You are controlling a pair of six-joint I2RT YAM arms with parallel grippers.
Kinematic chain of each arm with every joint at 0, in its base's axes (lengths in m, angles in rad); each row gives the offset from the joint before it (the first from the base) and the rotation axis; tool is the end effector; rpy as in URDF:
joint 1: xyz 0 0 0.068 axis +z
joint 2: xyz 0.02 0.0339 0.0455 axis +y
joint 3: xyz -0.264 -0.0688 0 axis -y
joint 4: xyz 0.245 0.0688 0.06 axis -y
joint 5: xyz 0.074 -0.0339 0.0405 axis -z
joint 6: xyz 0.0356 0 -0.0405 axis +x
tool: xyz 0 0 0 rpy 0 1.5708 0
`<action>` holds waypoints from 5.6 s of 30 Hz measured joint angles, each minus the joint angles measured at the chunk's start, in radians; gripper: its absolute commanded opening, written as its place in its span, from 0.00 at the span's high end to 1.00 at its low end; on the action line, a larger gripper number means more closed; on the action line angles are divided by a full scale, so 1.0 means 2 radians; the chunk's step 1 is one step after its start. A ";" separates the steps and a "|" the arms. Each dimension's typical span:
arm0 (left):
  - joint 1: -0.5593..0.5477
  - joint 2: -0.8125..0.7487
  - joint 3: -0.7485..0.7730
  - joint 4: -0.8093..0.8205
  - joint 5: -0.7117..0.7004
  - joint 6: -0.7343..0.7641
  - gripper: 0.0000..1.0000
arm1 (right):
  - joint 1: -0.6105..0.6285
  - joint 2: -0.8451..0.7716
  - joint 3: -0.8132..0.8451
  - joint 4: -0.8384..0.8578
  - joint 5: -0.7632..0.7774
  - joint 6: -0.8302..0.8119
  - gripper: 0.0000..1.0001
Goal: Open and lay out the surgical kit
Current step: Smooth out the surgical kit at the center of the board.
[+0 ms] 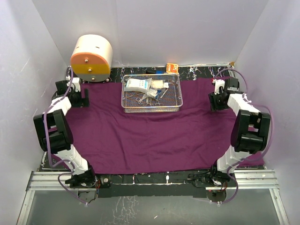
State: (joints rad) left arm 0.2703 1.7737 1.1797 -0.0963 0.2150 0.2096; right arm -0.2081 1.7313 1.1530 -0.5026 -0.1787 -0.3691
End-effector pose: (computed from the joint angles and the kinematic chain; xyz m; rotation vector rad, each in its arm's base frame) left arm 0.3814 0.0978 0.2154 0.0458 2.2418 0.0160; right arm 0.3452 -0.0664 0.1942 -0.2694 2.6093 0.0387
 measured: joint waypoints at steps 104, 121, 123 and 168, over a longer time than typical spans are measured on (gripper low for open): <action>-0.005 -0.160 -0.067 -0.124 0.066 0.055 0.09 | 0.091 0.306 0.344 0.080 0.094 0.123 1.00; -0.006 -0.158 -0.078 -0.109 0.048 0.051 0.09 | 0.091 0.327 0.375 0.081 0.094 0.121 0.99; -0.006 -0.149 -0.075 -0.107 0.043 0.051 0.09 | 0.091 0.327 0.375 0.081 0.094 0.120 0.90; -0.009 0.161 0.093 0.074 -0.022 0.010 0.89 | 0.090 0.081 0.098 0.031 0.090 0.041 0.65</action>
State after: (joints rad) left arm 0.2531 2.0953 1.3663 0.0525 0.1719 0.2291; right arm -0.0284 1.8931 1.3495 -0.4400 0.0010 -0.2871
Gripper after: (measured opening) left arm 0.177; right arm 0.356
